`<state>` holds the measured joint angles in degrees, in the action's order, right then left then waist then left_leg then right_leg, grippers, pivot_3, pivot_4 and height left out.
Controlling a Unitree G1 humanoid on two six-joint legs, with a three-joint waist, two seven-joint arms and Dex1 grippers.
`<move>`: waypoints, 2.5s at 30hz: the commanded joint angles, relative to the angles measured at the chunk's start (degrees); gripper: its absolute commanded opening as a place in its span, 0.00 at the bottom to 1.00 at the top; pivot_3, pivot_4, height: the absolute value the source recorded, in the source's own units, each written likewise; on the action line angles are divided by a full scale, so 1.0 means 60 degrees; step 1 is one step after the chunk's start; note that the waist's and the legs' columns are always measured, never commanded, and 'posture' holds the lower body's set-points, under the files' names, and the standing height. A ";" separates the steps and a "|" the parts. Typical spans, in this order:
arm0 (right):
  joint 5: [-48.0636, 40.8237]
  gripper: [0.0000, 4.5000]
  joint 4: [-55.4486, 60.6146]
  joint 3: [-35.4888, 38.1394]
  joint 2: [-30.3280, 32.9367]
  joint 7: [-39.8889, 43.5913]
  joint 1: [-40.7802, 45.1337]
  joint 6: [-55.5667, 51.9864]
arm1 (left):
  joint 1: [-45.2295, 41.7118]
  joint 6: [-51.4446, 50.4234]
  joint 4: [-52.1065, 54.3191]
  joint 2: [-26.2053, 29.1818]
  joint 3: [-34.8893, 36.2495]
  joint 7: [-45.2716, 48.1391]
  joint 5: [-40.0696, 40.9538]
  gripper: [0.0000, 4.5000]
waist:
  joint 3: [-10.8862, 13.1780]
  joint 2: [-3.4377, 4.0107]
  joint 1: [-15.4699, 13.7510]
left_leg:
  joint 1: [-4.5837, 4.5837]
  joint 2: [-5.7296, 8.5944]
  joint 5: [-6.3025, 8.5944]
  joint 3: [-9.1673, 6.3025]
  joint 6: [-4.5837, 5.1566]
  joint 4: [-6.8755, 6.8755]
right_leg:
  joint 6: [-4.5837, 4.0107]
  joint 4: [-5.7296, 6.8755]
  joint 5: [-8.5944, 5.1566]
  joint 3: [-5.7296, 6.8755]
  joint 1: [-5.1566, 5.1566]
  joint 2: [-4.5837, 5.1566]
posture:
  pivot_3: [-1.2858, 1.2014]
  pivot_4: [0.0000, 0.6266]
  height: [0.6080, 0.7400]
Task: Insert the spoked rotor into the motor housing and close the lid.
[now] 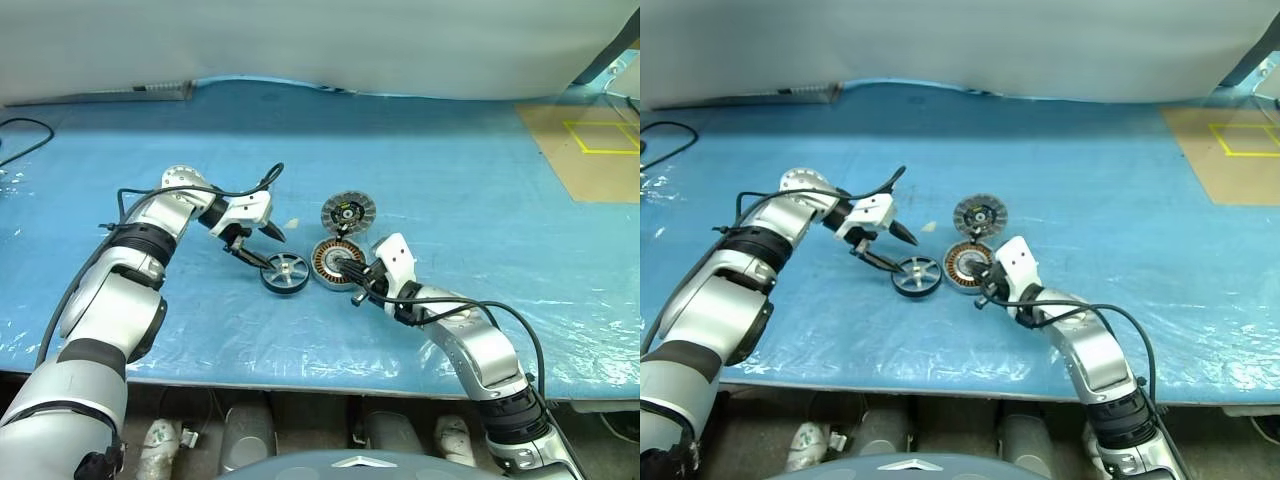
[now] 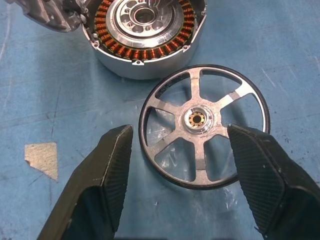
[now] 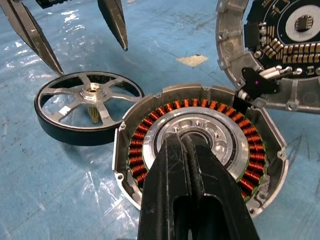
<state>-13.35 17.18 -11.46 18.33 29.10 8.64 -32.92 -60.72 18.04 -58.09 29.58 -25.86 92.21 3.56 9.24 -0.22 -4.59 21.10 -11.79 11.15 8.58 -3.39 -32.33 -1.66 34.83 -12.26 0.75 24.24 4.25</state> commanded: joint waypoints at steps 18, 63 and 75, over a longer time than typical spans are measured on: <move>-0.0034 0.00 0.0370 0.0101 -0.0092 -0.0095 0.0032 0.0217 | -0.0154 0.0620 -0.0498 -0.0247 -0.0662 0.0048 -0.0444 0.71 | 0.0001 -0.0002 -0.0008 | -0.0002 -0.0001 0.0000 -0.0002 0.0000 -0.0001 | 0.0004 0.0000 0.0002 0.0001 -0.0003 0.0000 | 0.52 0.24 1.00; -0.1007 0.00 -0.0809 0.1588 0.0398 0.2141 -0.1354 0.3593 | 0.0445 -0.3564 0.4025 0.0228 0.0729 -0.0874 -0.0049 0.29 | 0.0004 -0.0006 -0.0138 | -0.0003 -0.0006 0.0001 0.0000 0.0003 -0.0004 | -0.0007 -0.0009 -0.0004 0.0009 -0.0015 0.0005 | 0.52 0.24 1.00; -0.0629 0.00 -0.1435 0.1618 0.0484 0.2235 -0.2071 0.4660 | -0.0778 -0.3379 0.3360 -0.1318 0.0333 -0.0262 -0.0614 0.29 | 0.0006 -0.0010 -0.0106 | 0.0003 -0.0003 0.0000 0.0000 0.0008 0.0000 | -0.0007 -0.0012 -0.0004 0.0009 -0.0015 0.0002 | 0.52 0.24 1.00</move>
<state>-17.25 7.61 -1.84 21.05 42.53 -3.56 -6.42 -63.45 -3.33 -37.84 21.66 -24.23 89.94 0.04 9.28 -0.28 -5.23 21.12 -11.81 11.14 8.58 -3.34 -32.33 -1.70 34.76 -12.29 0.80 24.15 4.27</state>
